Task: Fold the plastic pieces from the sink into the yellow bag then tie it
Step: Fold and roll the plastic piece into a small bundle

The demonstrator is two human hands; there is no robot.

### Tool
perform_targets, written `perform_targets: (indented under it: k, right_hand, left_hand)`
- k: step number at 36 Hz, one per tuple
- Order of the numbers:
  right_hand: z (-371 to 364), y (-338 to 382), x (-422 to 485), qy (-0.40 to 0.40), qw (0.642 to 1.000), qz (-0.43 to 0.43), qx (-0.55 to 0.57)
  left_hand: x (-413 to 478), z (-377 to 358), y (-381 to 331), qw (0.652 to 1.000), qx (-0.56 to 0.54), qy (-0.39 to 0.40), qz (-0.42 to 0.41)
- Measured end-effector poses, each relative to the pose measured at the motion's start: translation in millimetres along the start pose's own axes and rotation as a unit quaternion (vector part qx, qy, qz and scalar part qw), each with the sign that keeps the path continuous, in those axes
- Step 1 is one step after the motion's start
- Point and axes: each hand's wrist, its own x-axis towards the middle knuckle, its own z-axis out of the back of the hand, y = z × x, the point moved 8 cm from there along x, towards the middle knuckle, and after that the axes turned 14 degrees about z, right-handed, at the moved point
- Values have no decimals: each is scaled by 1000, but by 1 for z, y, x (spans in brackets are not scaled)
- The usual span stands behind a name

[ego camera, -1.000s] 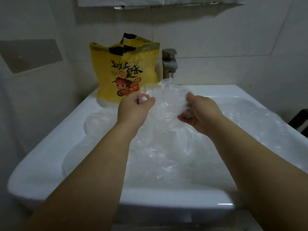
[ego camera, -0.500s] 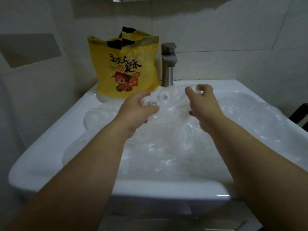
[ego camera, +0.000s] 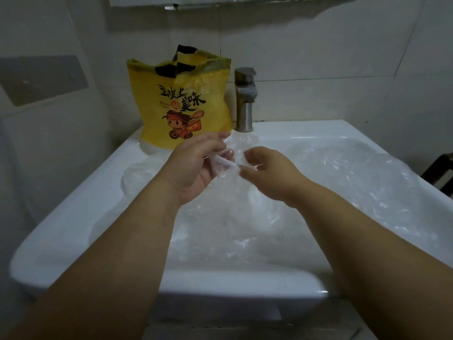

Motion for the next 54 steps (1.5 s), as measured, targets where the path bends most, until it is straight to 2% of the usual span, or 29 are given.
perform_targets:
  k: [3, 5, 7, 9, 11, 13, 18, 22, 26, 29, 32, 34, 37, 40, 42, 44, 46, 48, 50, 52, 54]
  right_hand:
    - [-6, -3, -1, 19, 997, -9, 77]
    - [-11, 1, -2, 35, 996, -3, 80]
    - [-7, 5, 1, 2, 997, 5, 71]
    - [1, 3, 2, -46, 994, -15, 98]
    - [8, -1, 2, -77, 982, -39, 168]
    - [13, -1, 1, -98, 963, -52, 246]
    - [21, 1, -4, -150, 903, -59, 398]
    - [27, -5, -7, -213, 872, -106, 428]
    - [30, -12, -11, -243, 841, -149, 460]
    - [33, -18, -13, -238, 850, -163, 440]
    - [36, -24, -10, -233, 870, -159, 404]
    - [37, -25, -8, -215, 907, -156, 327]
    - [29, -24, -7, -145, 957, -145, 204]
    - [28, -29, -7, -155, 960, -153, 176]
    - [29, -37, -8, -194, 924, -192, 268]
    - [24, -39, -8, -211, 840, -217, 450]
    - [21, -35, -6, -207, 758, -200, 585]
    - [21, -34, -5, -209, 713, -206, 637]
    - [21, -34, -7, -213, 699, -215, 648]
    - [23, -35, -6, -199, 713, -209, 639]
    - [25, -34, -6, -186, 736, -200, 619]
  left_hand:
    - [-2, -4, 2, 997, -52, 47, 22]
    - [-3, -7, 2, 995, -63, 73, 34]
    - [-4, -7, 1, 994, -69, 76, 36]
    - [-1, -4, 0, 997, -64, 43, 21]
    - [4, 5, 0, 1000, -9, -8, 4]
    - [9, 10, 5, 997, 79, -26, 5]
    - [8, 20, 13, 954, 280, -104, -2]
    - [4, 18, 6, 952, 280, -122, -10]
    - [1, 9, 6, 951, 304, -57, -8]
    - [-1, 8, 7, 954, 296, -50, -13]
    - [1, 11, 2, 987, 155, -36, 0]
    - [2, 14, -4, 998, 52, -21, 14]
    - [3, 24, -9, 998, -59, -9, 24]
    - [-1, 27, -9, 998, -55, -33, 26]
    - [-3, 25, -8, 998, -40, -38, 22]
    - [-4, 24, -7, 999, -23, -42, 21]
    - [-4, 21, -4, 999, 12, -31, 34]
    - [-2, 24, 3, 994, 79, -43, 55]
    - [3, 32, 10, 976, 185, -91, 71]
    - [6, 38, 16, 944, 288, -140, 78]
    - [7, 44, 16, 924, 332, -171, 76]
